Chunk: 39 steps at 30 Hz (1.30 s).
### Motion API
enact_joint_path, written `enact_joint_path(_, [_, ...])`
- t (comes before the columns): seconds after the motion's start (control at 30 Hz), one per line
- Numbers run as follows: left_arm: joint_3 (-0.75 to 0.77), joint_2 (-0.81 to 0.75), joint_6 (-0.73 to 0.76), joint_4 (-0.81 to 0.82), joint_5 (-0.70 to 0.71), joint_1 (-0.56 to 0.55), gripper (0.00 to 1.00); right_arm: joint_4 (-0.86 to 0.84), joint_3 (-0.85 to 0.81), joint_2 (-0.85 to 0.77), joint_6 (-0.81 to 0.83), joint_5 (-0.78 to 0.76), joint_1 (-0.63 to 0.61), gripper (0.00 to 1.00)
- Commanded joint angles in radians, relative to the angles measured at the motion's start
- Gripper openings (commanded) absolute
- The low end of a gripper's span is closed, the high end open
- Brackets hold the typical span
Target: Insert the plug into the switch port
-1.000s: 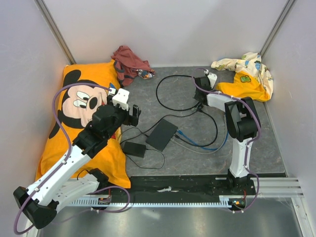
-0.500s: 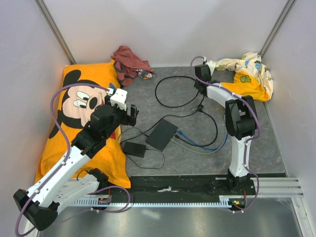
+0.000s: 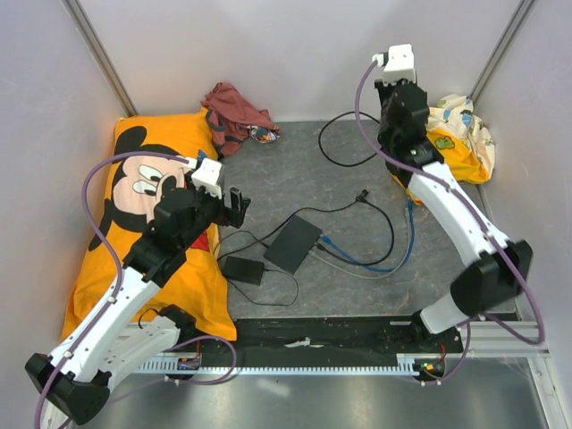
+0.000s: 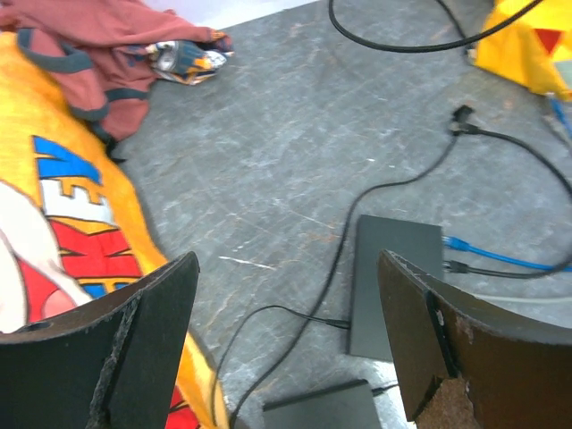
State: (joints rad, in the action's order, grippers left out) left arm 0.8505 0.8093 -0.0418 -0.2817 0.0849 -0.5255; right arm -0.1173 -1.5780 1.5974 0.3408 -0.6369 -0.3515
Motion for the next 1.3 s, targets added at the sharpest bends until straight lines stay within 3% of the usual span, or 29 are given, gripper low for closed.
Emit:
enact_joint_path(0.0, [0.010,-0.007,-0.056,0.041,-0.135,0.015,0.87,-0.039,0.211,-0.175,0.250,0.023,-0.117,0.00])
enact_joint_path(0.17, [0.007,-0.002,-0.148,0.087,-0.237,0.015,0.87,0.109,0.460,-0.341,0.177,0.252,-0.245,0.00])
enact_joint_path(0.4, [-0.071,0.062,-0.372,0.277,-0.447,0.015,0.87,0.028,0.766,-0.513,-0.009,0.448,-0.360,0.00])
enact_joint_path(0.47, [-0.083,0.120,-0.463,0.396,-0.480,0.013,0.87,0.004,0.820,-0.540,-0.037,0.480,-0.392,0.00])
enact_joint_path(0.57, [-0.090,0.191,-0.556,0.508,-0.551,0.006,0.87,-0.047,0.884,-0.570,-0.092,0.490,-0.425,0.01])
enact_joint_path(0.8, [-0.001,0.378,-0.582,0.555,-0.537,-0.071,0.87,-0.094,0.943,-0.597,-0.144,0.516,-0.477,0.01])
enact_joint_path(1.07, [0.035,0.421,-0.655,0.553,-0.421,-0.110,0.88,-0.105,0.938,-0.554,-0.094,0.405,-0.578,0.01])
enact_joint_path(1.27, [0.039,0.442,-0.667,0.486,-0.389,-0.114,0.82,-0.148,0.934,-0.528,-0.085,0.349,-0.624,0.01])
